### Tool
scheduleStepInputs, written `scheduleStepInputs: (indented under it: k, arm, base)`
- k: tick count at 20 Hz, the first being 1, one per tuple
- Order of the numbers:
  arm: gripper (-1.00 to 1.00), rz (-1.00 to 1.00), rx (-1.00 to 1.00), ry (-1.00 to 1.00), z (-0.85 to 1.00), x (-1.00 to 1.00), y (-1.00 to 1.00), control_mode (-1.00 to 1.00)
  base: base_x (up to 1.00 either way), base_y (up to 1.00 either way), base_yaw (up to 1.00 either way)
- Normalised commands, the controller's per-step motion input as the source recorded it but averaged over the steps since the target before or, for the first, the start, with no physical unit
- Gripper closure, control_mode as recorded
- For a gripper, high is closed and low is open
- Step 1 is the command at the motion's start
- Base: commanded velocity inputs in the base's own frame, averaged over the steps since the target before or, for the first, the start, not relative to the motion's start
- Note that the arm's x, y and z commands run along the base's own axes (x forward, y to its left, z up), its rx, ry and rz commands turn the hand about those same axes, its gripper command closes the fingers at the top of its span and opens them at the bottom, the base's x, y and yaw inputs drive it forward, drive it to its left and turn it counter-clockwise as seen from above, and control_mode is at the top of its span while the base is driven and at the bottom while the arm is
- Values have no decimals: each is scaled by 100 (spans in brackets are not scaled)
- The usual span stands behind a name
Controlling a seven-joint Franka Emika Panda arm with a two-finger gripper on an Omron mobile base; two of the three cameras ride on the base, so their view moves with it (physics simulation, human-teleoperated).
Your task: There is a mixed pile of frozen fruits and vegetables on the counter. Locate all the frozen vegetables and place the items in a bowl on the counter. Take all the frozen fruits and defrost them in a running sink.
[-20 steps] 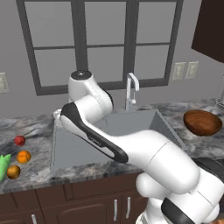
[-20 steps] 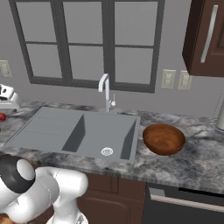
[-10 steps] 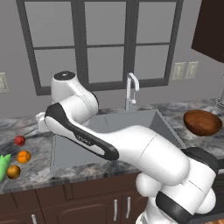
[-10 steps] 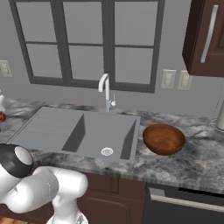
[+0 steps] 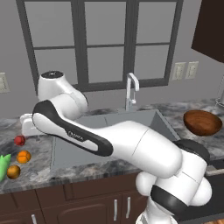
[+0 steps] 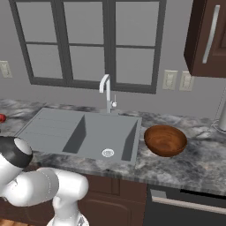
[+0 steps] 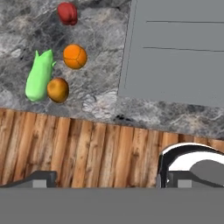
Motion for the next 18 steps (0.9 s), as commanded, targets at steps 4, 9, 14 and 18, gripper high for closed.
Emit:
scheduleStepInputs:
  k: [4, 9, 14, 18]
  arm:
    - [-100, 0, 0, -3, -12, -15, 43, -100]
    - [-100, 0, 0, -9, -17, 0, 52, -100]
    - [-100, 0, 0, -1, -8, 0, 45, -100]
    - [-100, 0, 0, 0, -13, 4, 44, -100]
  base:
    - [0, 0, 0]
    - [0, 0, 0]
    - [0, 0, 0]
    - [0, 0, 0]
